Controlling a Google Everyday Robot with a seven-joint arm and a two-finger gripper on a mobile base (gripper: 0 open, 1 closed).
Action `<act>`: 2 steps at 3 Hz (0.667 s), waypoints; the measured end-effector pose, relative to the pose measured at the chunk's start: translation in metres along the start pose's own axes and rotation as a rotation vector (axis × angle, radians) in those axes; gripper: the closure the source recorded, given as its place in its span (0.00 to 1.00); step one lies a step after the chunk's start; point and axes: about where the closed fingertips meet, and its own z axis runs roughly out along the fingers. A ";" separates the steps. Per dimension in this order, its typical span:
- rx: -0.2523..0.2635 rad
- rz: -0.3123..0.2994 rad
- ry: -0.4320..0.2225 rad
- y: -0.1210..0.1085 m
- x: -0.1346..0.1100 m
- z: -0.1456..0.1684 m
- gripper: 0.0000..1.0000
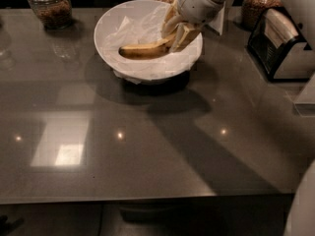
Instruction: Pick banana from white bowl
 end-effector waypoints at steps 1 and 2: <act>0.068 0.061 0.002 0.015 0.003 -0.033 1.00; 0.125 0.063 -0.020 0.031 -0.006 -0.063 1.00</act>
Offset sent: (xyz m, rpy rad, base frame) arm -0.0756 -0.0634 0.0634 0.1698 -0.1002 -0.0827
